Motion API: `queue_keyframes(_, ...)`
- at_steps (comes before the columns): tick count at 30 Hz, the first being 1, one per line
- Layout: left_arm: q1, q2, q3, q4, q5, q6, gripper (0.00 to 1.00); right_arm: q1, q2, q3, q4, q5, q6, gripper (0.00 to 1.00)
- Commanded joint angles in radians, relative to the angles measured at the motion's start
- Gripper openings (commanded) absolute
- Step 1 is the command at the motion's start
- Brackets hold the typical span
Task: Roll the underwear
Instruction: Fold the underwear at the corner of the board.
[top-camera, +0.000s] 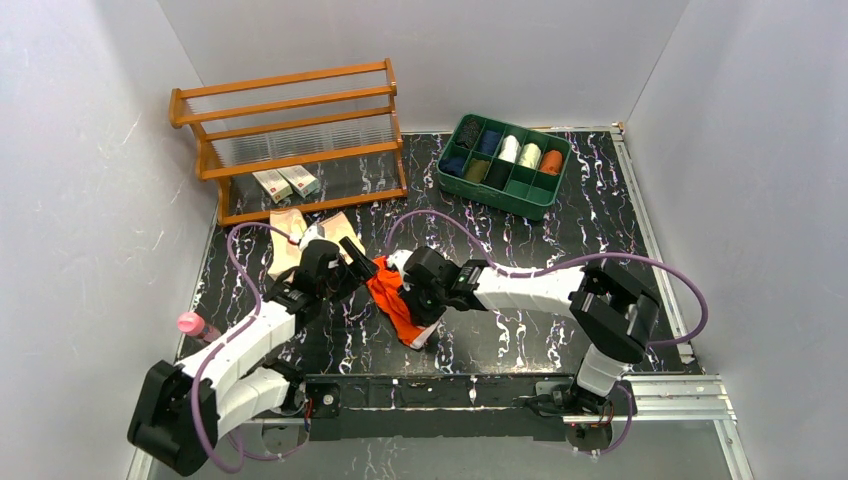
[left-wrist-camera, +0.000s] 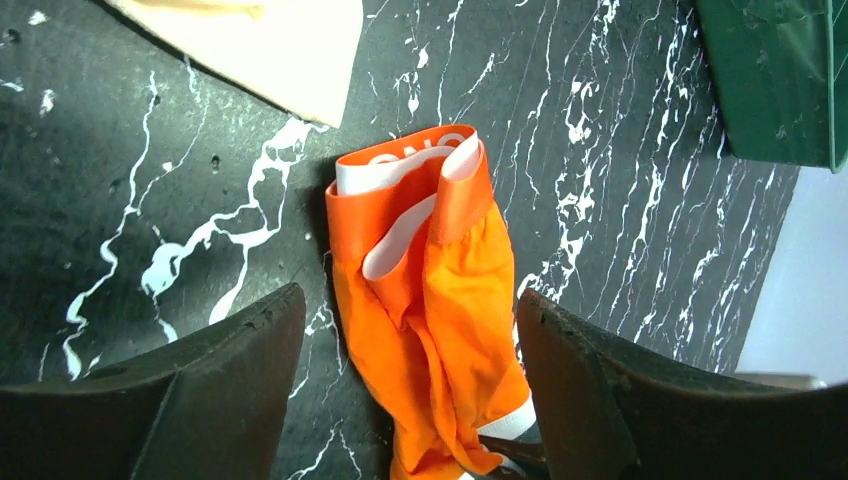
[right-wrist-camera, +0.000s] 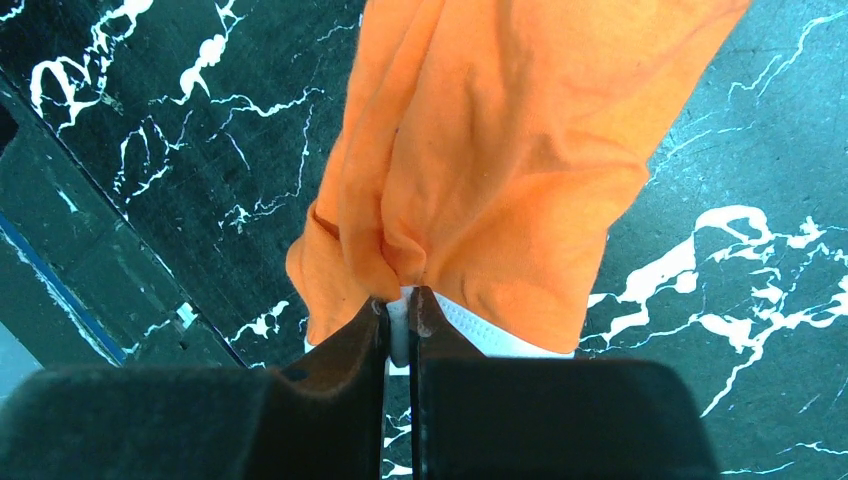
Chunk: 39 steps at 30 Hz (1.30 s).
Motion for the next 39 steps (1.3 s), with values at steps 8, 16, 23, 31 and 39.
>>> queue_keyframes(8,0.039,0.044,-0.082,0.275,0.205,-0.088,0.53,0.002,-0.052,-0.016,0.04,0.026,0.018,0.15)
queue_keyframes(16,0.044,0.031,-0.138,0.298,0.165,-0.145,0.53,0.002,-0.055,-0.015,0.039,0.027,0.015,0.15)
queue_keyframes(23,0.044,0.007,-0.171,0.269,0.131,-0.134,0.44,0.002,-0.053,-0.017,0.044,0.029,0.02,0.15)
queue_keyframes(31,0.044,0.048,-0.18,0.321,0.123,-0.139,0.37,0.002,-0.058,-0.021,0.044,0.029,0.021,0.15)
queue_keyframes(39,0.044,0.078,-0.188,0.323,0.09,-0.153,0.34,0.002,-0.06,-0.026,0.044,0.028,0.023,0.15)
